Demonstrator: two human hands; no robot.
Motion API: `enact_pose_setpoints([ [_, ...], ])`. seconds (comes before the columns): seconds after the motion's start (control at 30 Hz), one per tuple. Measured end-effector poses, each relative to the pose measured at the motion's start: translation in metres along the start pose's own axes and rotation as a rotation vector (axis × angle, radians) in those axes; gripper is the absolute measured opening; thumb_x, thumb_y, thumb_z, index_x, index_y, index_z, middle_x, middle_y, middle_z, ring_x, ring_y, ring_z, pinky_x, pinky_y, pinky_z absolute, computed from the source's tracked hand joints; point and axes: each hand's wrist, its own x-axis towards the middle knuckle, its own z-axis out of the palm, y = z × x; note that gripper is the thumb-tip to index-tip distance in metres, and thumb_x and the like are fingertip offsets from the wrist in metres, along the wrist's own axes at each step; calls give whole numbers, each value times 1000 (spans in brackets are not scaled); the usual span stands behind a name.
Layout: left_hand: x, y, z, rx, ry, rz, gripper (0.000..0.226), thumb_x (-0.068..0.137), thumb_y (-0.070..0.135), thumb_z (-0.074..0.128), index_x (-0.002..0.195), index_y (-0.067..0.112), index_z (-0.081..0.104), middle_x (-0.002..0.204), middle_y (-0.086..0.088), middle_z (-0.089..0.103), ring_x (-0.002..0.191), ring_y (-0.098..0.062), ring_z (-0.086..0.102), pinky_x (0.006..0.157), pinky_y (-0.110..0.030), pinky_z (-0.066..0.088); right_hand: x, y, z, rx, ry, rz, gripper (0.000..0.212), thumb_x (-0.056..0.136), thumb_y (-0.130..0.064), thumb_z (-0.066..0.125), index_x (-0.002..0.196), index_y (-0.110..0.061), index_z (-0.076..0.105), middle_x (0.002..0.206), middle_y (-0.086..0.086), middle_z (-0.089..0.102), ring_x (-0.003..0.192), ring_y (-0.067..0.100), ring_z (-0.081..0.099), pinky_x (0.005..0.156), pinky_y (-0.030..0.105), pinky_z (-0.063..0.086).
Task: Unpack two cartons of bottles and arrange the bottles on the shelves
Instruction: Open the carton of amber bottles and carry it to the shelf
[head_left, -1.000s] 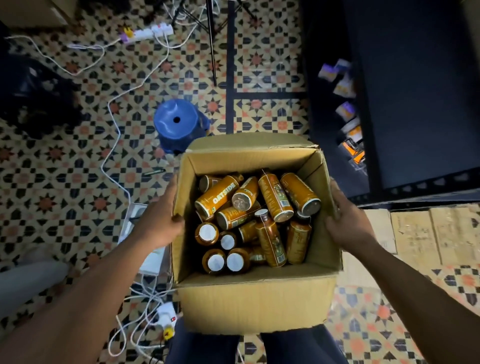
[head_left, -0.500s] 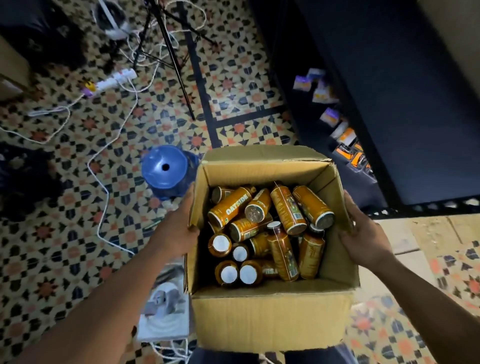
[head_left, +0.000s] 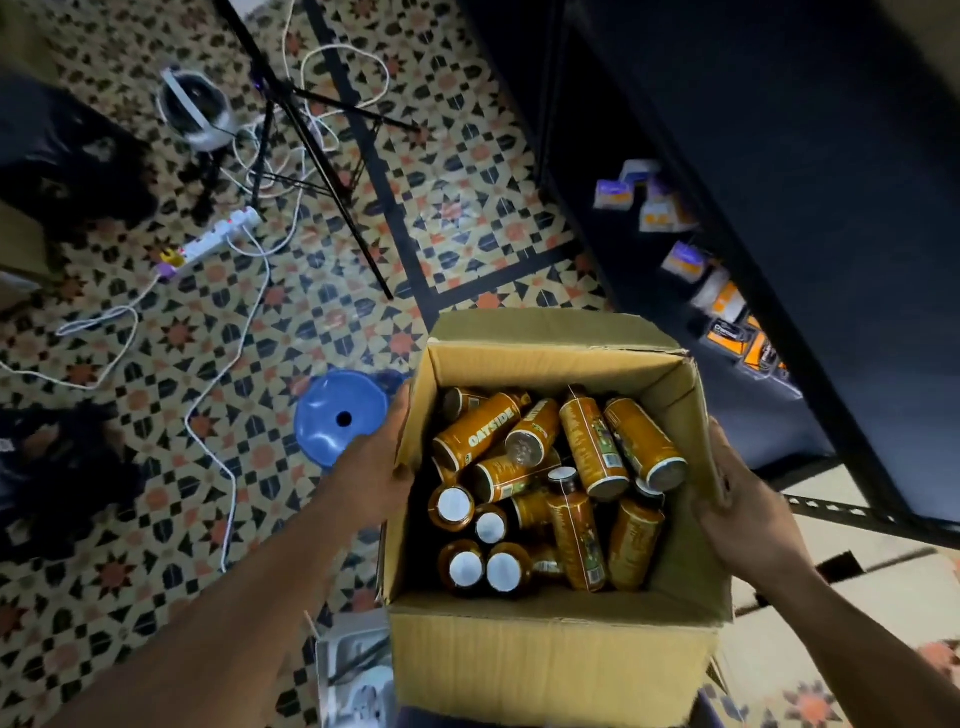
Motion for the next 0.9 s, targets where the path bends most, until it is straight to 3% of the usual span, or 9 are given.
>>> enact_pose_setpoints([
  [0.1,30,4,-16,0,6,22,100,93,6,56,156,40,-13,77,-16,64,62,-24,63,51,-37,49,22,-16,-3,25,19,43,91,95,-14,56,151,-64,7,114,18,70,79,28,56,75,38,47],
  [0.2,57,4,-33,25,3,25,101,95,8,57,155,40,-17,78,-17,65,64,-27,65,56,-41,52,41,-28,-2,38,34,66,90,95,-12,54,152,-65,8,120,17,68,88,32,61,81,40,53],
  [0.27,73,5,-45,45,6,60,100,94,8,57,155,38,-17,76,-16,64,65,-27,64,56,-39,51,48,-37,1,62,54,86,91,95,-11,53,152,-66,7,122,18,68,96,36,64,85,43,55],
  [0.43,118,10,-76,130,-11,137,103,95,13,59,152,44,-21,69,-11,53,58,-19,51,49,-29,26,64,-58,17,90,112,125,87,97,-17,52,150,-68,6,130,15,66,105,41,65,86,47,56],
  [0.57,163,2,-94,195,-86,194,107,96,15,60,148,52,-26,64,-10,50,51,-18,47,48,-31,35,70,-75,40,137,180,197,88,95,-14,55,151,-65,10,125,15,69,104,41,66,79,39,50],
  [0.7,198,4,-113,245,-129,259,104,97,15,58,150,50,-25,62,-6,47,47,-12,42,42,-23,30,74,-93,64,234,214,298,93,92,-12,58,147,-71,11,118,8,72,98,34,69,86,47,58],
  [0.8,225,7,-123,299,-155,310,102,97,13,57,151,47,-23,64,-4,46,47,-10,40,39,-21,29,81,-100,85,229,227,330,99,90,-7,60,151,-65,7,122,7,72,101,35,70,87,44,56],
  [0.9,249,12,-125,362,-170,351,102,97,15,57,151,48,-22,64,-4,46,48,-9,41,40,-22,30,89,-100,103,316,243,381,100,90,-4,58,152,-62,7,111,2,71,89,27,70,85,44,57],
])
